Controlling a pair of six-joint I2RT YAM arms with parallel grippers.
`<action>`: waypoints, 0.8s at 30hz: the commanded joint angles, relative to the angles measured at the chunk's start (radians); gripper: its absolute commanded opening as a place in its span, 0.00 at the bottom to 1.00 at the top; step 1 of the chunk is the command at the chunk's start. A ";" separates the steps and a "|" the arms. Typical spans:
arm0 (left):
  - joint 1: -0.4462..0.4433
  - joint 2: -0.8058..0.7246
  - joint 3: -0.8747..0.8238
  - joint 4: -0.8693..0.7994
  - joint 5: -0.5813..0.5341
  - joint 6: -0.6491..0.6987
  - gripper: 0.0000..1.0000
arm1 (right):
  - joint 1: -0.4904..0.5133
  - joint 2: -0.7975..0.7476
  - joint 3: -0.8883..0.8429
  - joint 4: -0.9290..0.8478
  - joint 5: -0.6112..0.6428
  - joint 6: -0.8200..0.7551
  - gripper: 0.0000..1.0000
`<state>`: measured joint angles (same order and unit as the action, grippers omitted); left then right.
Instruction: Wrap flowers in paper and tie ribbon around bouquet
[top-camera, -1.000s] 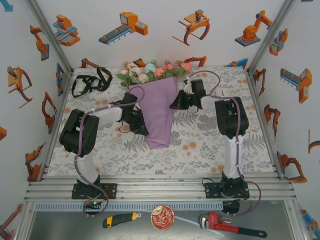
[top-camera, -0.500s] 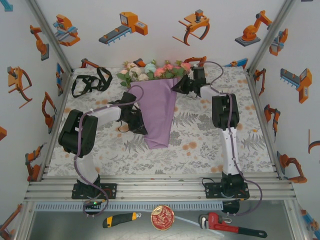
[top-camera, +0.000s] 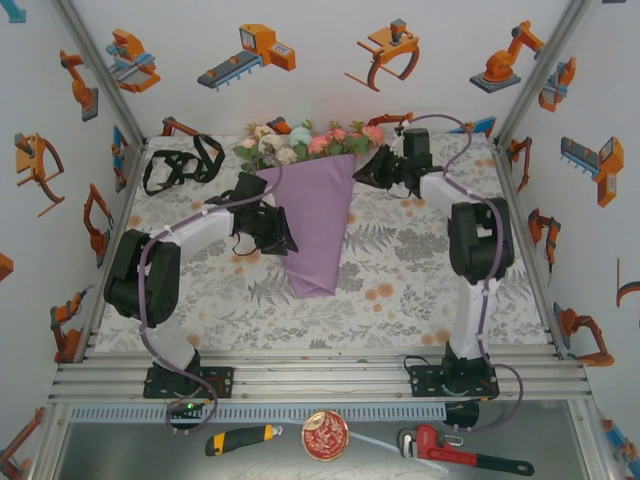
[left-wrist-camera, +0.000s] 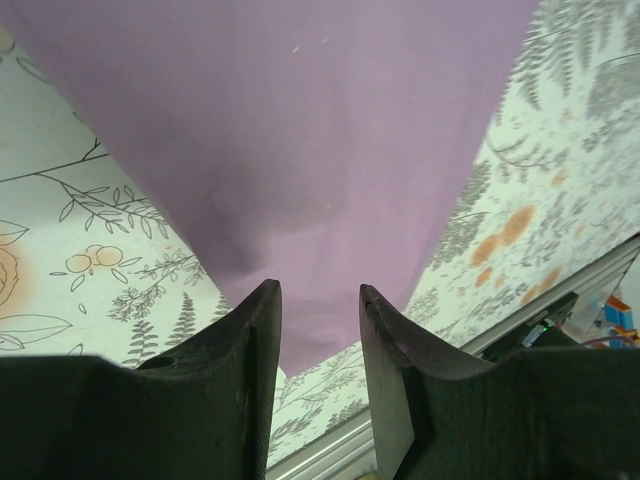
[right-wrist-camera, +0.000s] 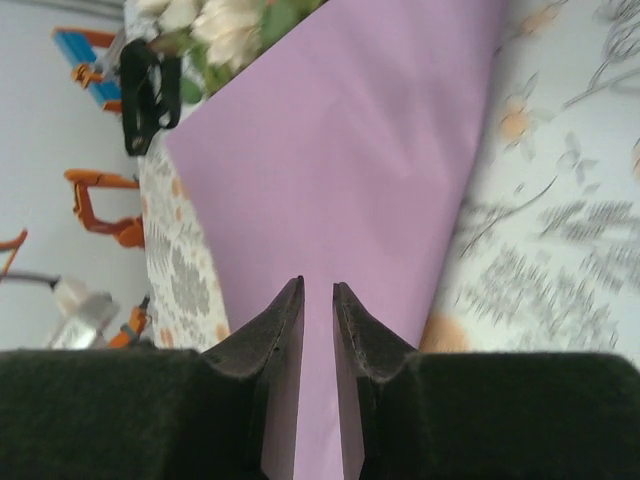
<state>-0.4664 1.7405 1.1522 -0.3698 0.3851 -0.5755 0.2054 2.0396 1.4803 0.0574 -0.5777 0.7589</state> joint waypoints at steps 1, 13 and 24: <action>0.007 -0.061 0.049 0.001 -0.006 -0.015 0.40 | 0.043 -0.143 -0.137 0.002 0.006 -0.122 0.23; 0.078 -0.071 0.099 0.015 -0.025 -0.079 0.42 | 0.312 -0.132 -0.183 -0.279 0.009 -0.483 0.26; 0.332 -0.104 0.150 0.042 -0.108 -0.132 0.49 | 0.361 -0.098 -0.046 -0.324 0.042 -0.508 0.28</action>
<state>-0.1905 1.6676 1.2469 -0.3279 0.3206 -0.6888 0.5762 1.9842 1.3712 -0.2615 -0.5575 0.2832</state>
